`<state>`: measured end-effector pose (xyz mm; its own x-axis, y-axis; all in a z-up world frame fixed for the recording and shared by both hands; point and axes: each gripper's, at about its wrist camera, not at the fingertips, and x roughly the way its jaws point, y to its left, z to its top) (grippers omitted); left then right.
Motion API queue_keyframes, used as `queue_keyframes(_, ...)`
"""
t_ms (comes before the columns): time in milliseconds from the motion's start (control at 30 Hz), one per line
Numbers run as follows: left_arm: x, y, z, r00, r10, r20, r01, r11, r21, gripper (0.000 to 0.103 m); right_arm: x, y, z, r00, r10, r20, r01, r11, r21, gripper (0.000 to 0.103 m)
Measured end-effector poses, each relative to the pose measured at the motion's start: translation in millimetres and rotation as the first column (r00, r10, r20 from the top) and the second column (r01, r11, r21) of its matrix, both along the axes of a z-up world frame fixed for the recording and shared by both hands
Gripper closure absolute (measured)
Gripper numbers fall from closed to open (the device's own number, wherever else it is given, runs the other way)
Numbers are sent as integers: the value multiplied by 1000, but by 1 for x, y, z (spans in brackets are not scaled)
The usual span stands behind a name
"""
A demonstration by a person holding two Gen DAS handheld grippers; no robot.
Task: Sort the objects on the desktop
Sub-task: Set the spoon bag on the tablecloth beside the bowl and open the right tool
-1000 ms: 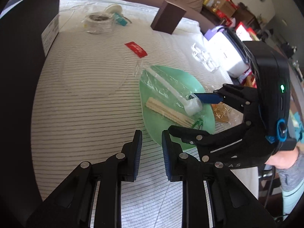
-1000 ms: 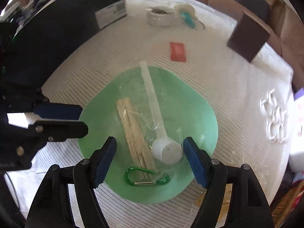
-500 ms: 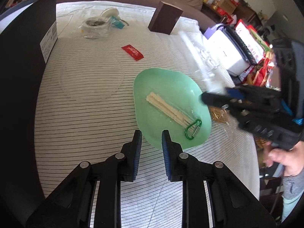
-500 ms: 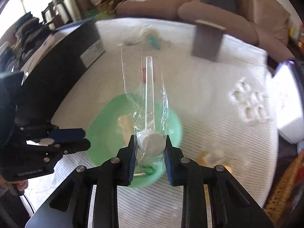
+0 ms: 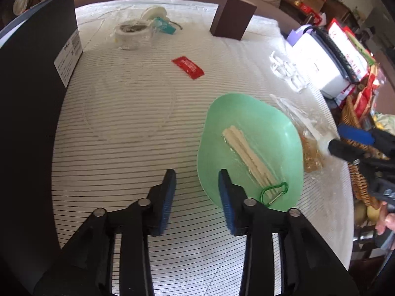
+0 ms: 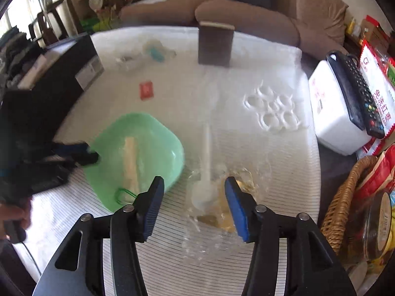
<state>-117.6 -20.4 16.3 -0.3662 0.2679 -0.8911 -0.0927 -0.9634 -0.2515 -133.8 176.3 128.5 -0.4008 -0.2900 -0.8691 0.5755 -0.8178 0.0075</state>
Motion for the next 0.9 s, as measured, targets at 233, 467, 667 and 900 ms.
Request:
queue_keyframes(233, -2, -3, -7, 999, 27, 26, -28, 999, 33, 97, 7, -35, -30, 992, 15, 125, -17, 1000, 11, 49)
queue_keyframes(467, 10, -17, -6, 998, 52, 32, -53, 998, 31, 97, 26, -28, -34, 986, 23, 166, 7, 984, -178, 48)
queue_keyframes(667, 16, -21, -5, 997, 56, 44, -58, 998, 39, 97, 59, -65, -40, 965, 217, 146, -202, 973, -113, 54)
queue_keyframes(900, 18, -20, -4, 998, 46, 44, -48, 998, 39, 97, 77, -90, -64, 944, 311, 112, -324, 939, 117, 85)
